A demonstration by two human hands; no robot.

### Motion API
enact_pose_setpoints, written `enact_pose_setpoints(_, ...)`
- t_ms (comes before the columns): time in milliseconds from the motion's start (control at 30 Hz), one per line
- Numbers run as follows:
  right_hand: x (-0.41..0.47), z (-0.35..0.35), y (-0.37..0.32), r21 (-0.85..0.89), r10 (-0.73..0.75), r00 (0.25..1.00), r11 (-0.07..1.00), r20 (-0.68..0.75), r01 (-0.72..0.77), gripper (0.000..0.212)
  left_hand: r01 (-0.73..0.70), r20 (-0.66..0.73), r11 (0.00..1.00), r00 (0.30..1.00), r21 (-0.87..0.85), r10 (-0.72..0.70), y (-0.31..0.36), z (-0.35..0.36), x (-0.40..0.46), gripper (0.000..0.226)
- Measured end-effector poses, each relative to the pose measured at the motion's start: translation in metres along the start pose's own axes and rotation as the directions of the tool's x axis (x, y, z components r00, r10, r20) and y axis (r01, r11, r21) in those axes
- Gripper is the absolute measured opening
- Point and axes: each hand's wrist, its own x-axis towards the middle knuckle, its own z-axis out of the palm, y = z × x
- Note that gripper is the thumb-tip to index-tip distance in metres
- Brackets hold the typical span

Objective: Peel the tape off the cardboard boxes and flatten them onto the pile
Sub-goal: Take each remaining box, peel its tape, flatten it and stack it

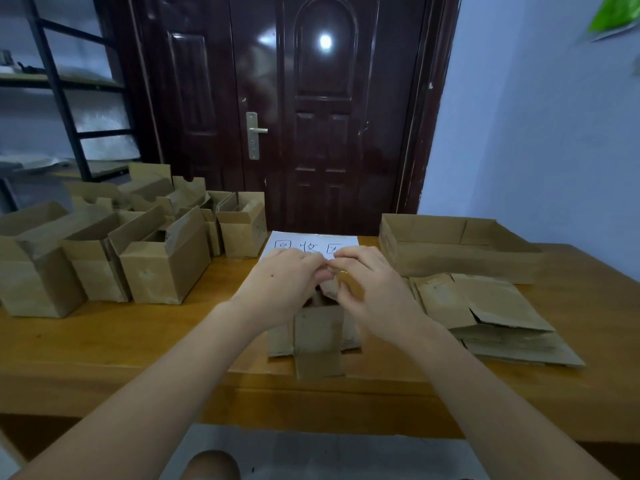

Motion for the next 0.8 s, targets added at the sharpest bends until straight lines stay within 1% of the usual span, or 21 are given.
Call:
enact_pose_setpoints(67, 0.007, -0.002, 0.006, -0.096, -0.055, 0.996, 0.994, -0.074, 0.048, 0.033, 0.036, -0.057, 0.994, 0.998, -0.107, -0.042, 0.0, -0.004, 0.013, 0.053)
enact_pose_setpoints(133, 0.014, -0.001, 0.017, -0.197, -0.078, 0.99, 0.979, -0.116, 0.054, 0.032, 0.033, -0.072, 0.99, 0.996, -0.14, -0.044, 0.002, -0.004, 0.029, 0.054)
enact_pose_setpoints(200, 0.02, -0.001, 0.029, -0.255, -0.07, 0.987, 0.966, -0.146, 0.031, 0.025, 0.026, -0.048, 0.991, 0.998, -0.13, -0.032, 0.005, -0.003, 0.043, 0.058)
enact_pose_setpoints(267, 0.024, -0.002, 0.044, -0.308, -0.093, 0.985, 0.95, -0.147, 0.044, 0.013, 0.036, 0.002, 0.989, 0.999, -0.141, -0.036, 0.011, -0.002, 0.055, 0.063)
enact_pose_setpoints(333, 0.027, -0.003, 0.061, -0.392, -0.112, 0.989, 0.918, -0.098, 0.066, 0.011, 0.042, 0.077, 0.998, 0.996, -0.04, -0.039, 0.018, -0.002, 0.068, 0.056)
enact_pose_setpoints(400, 0.028, -0.007, 0.081, -0.437, -0.058, 0.998, 0.898, -0.016, 0.045, 0.012, -0.003, 0.136, 0.994, 0.991, 0.108, -0.012, 0.023, 0.003, 0.085, 0.054)
enact_pose_setpoints(467, 0.028, -0.011, 0.103, -0.441, 0.011, 0.997, 0.897, 0.073, 0.022, 0.009, -0.047, 0.186, 0.982, 0.982, 0.181, 0.013, 0.025, 0.013, 0.105, 0.059)
enact_pose_setpoints(567, 0.028, -0.014, 0.136, -0.414, 0.131, 0.981, 0.908, 0.143, -0.061, 0.009, -0.05, 0.24, 0.98, 0.971, 0.19, 0.003, 0.027, 0.037, 0.139, 0.061)
enact_pose_setpoints(700, 0.032, -0.019, 0.175, -0.368, 0.354, 0.917, 0.89, 0.183, -0.27, 0.015, -0.076, 0.335, 0.975, 0.942, 0.208, 0.002, 0.033, 0.062, 0.172, 0.062)
enact_pose_setpoints(800, 0.038, -0.017, 0.21, -0.443, 0.463, 0.856, 0.833, 0.231, -0.331, 0.013, -0.072, 0.369, 0.978, 0.929, 0.197, -0.006, 0.031, 0.077, 0.187, 0.062)
